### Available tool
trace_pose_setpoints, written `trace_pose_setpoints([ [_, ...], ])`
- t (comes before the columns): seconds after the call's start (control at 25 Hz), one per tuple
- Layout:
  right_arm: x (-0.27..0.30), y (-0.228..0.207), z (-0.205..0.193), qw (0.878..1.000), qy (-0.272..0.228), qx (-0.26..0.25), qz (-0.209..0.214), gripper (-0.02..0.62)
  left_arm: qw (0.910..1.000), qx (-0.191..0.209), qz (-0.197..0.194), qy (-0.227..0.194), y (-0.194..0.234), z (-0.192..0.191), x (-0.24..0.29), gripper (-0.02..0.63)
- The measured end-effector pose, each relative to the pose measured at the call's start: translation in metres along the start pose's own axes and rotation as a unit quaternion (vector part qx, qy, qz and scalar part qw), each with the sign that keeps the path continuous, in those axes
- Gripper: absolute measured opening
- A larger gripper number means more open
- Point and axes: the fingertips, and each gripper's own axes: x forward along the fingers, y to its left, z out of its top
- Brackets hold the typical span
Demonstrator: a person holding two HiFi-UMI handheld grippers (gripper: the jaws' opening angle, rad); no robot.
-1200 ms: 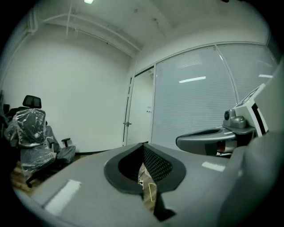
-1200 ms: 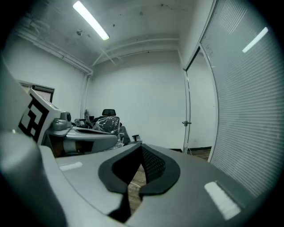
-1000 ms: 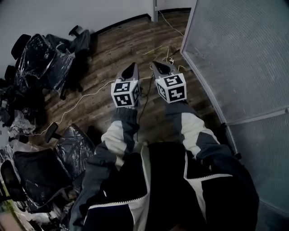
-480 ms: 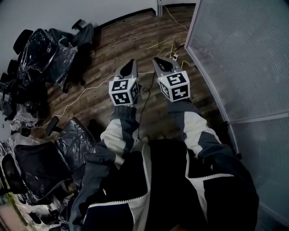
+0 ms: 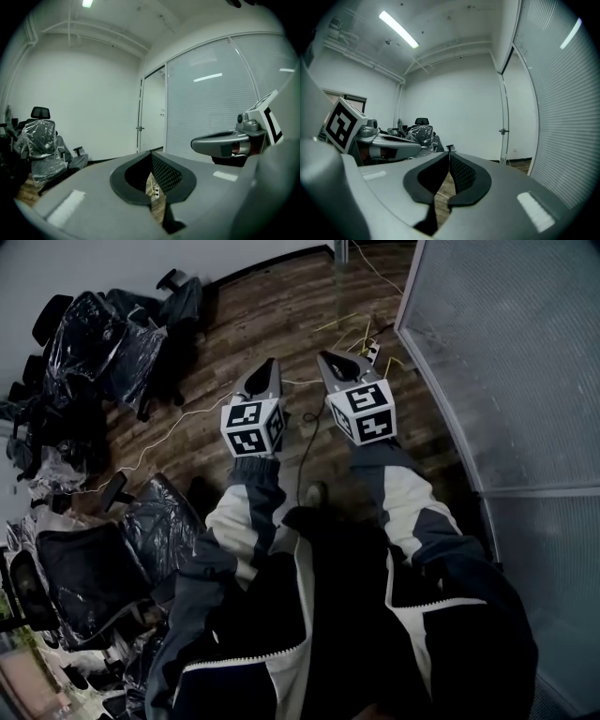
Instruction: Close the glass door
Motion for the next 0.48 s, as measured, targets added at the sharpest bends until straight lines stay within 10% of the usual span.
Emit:
trace_pose_setpoints([
  [0.48, 0.097, -0.017, 0.007, 1.0, 0.013, -0.024, -0.003, 0.012, 0.9997, -0.007, 0.01, -0.022, 0.079, 0.003, 0.063, 0.003],
])
